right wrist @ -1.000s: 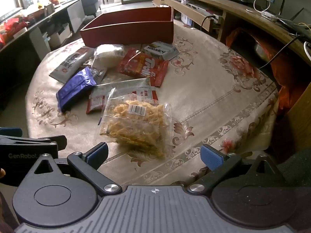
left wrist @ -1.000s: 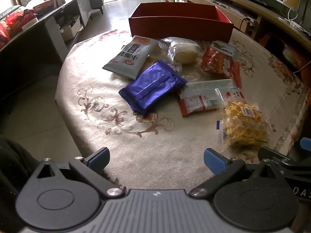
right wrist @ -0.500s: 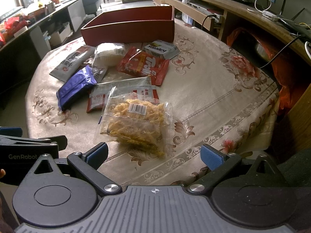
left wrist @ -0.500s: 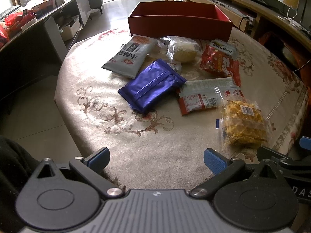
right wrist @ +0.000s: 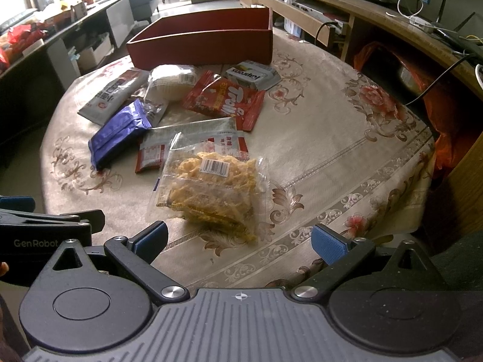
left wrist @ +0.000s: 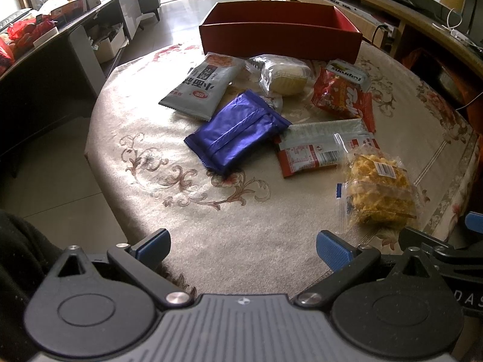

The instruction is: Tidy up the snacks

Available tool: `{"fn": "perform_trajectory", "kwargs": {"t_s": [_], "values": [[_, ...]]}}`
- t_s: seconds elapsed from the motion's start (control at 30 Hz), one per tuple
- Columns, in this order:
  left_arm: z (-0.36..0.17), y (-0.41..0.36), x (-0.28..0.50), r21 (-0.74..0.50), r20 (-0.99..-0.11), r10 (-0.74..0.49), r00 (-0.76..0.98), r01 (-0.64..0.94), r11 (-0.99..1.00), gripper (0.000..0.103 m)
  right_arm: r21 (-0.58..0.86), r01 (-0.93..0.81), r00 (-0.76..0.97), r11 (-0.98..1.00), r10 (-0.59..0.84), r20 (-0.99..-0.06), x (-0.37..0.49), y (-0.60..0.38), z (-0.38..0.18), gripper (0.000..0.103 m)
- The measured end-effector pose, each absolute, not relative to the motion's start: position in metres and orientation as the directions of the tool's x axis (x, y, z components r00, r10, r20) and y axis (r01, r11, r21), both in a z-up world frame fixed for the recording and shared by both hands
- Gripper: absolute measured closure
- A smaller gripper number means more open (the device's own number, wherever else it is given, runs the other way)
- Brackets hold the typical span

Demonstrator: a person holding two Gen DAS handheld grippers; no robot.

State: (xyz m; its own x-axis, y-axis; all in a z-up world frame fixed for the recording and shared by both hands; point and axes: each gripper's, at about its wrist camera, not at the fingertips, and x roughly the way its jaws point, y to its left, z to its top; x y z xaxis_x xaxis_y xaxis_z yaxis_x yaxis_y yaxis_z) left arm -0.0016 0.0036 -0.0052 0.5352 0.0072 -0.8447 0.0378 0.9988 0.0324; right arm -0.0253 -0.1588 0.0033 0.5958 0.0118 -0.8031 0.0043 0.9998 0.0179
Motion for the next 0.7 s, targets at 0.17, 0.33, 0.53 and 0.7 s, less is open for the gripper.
{"fn": "perform_trajectory", "kwargs": {"t_s": [0.17, 0.33, 0.53, 0.7], "values": [[-0.0050, 0.0031, -0.0009, 0.033, -0.845, 0.007, 0.534, 0.038, 0.999, 0.000, 0.017, 0.004, 0.595, 1.000, 0.011, -0.804, -0.0254, -0.1586, 0.0032, 0.001], [-0.0056, 0.0041, -0.0013, 0.033, -0.846, 0.008, 0.534, 0.038, 0.999, 0.000, 0.017, 0.004, 0.594, 1.000, 0.012, -0.804, -0.0253, -0.1585, 0.0029, 0.001], [-0.0054, 0.0040, -0.0012, 0.034, -0.846, 0.008, 0.533, 0.038, 0.999, 0.000, 0.017, 0.004, 0.593, 1.000, 0.011, -0.805, -0.0251, -0.1585, 0.0026, 0.001], [-0.0059, 0.0051, -0.0016, 0.035, -0.847, 0.009, 0.531, 0.039, 0.999, 0.000, 0.016, 0.004, 0.592, 1.000, 0.010, -0.806, -0.0259, -0.1568, 0.0007, 0.001]]}}
